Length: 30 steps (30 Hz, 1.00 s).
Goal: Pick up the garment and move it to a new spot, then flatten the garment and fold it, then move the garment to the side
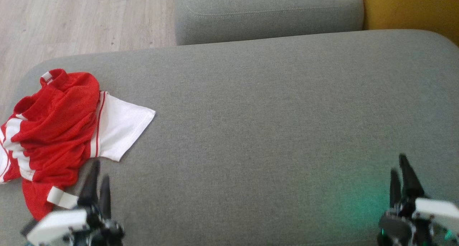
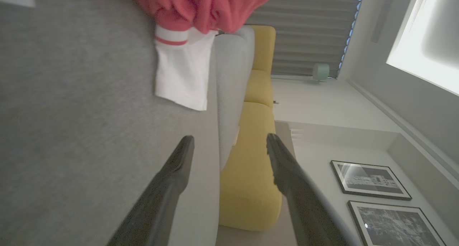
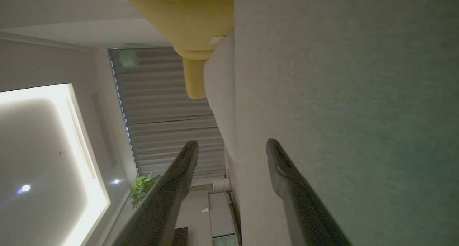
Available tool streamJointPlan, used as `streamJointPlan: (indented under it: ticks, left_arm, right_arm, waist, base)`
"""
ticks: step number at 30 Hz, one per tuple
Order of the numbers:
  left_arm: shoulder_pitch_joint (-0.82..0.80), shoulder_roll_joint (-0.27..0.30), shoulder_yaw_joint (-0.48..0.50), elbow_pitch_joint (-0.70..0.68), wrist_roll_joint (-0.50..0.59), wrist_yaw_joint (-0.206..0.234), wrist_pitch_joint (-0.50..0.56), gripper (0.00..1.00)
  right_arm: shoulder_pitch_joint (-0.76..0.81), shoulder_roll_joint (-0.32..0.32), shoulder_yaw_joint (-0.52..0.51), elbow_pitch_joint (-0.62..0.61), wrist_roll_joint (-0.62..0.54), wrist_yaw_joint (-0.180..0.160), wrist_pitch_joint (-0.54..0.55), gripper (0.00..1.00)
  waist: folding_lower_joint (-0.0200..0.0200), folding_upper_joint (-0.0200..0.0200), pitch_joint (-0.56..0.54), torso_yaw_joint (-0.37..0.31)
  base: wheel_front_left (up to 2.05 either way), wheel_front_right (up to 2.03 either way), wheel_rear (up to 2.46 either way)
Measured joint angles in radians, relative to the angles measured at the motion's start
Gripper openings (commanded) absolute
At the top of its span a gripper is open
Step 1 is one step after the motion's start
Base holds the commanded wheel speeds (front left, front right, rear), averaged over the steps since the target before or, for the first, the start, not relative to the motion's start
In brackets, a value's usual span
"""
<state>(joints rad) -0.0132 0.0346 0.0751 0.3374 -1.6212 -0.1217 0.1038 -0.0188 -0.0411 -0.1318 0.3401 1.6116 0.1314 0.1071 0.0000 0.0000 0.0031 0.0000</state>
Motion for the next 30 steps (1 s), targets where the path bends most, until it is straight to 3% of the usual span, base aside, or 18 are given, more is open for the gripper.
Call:
streamJointPlan:
  ticks: [6,15,30]
  left_arm:
    - [0.094,-0.012,-0.001,0.096,0.0,0.002,0.0,1.0]
    - [0.102,-0.013,-0.029,0.074,0.047,0.002,-0.026,1.0]
    - [0.102,-0.012,-0.065,-0.01,0.301,0.013,-0.064,1.0]
  right_arm:
    - [0.082,0.003,0.002,0.095,0.0,0.0,-0.001,1.0]
    - [0.089,0.003,0.03,0.091,-0.039,0.0,-0.02,1.0]
    - [0.085,0.003,0.107,0.024,-0.308,0.0,-0.064,1.0]
  waist:
    - [0.0,0.0,0.001,0.0]
    - [0.0,0.0,-0.004,-0.001]
    - [0.0,0.0,-0.014,-0.004]
  base:
    - [0.0,0.0,0.0]
    - [0.0,0.0,0.0]
    - [0.0,0.0,0.0]
